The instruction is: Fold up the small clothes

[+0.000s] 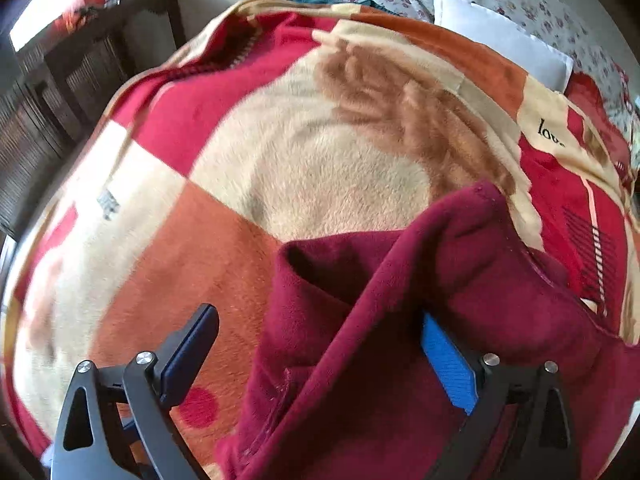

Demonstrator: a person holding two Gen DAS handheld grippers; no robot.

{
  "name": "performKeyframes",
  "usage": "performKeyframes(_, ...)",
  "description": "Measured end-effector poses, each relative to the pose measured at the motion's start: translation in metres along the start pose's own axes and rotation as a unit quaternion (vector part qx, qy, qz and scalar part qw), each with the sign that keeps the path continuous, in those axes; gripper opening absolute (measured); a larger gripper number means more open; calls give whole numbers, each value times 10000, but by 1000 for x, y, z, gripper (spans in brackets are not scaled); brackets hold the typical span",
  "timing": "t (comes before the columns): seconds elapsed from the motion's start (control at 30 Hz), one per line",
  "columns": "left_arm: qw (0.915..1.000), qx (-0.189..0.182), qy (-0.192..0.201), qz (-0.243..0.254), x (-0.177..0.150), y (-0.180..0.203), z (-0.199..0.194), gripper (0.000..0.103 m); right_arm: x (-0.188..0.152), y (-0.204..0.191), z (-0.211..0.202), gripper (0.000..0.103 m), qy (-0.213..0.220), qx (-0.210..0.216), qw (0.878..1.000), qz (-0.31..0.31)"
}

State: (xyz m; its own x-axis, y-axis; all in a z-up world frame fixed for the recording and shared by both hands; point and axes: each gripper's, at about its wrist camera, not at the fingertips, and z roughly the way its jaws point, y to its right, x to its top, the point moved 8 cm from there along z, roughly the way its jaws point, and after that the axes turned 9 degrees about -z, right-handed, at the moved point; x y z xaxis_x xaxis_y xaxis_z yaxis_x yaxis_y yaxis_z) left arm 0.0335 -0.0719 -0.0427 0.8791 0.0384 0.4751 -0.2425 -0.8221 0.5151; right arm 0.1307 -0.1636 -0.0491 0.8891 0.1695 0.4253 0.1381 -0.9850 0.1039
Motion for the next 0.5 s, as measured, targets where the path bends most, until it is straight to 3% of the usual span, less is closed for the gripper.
performKeyframes(0.1,10000,3,14,19,0,0,0,86,-5,-3,0,99,79,-153,9997,-169)
performKeyframes(0.2,10000,32,32,37,-1,0,1,86,-8,0,-2,90,154,-293,9992,-208)
performKeyframes(0.27,9999,72,43,77,1,1,4,87,-8,7,-8,72,238,-392,9989,-101)
performKeyframes(0.33,9998,112,55,121,1,2,5,87,-10,14,-15,61,389,-321,9987,25)
performKeyframes(0.5,9997,161,82,163,0,3,5,89,-13,21,-27,45,611,65,9979,214)
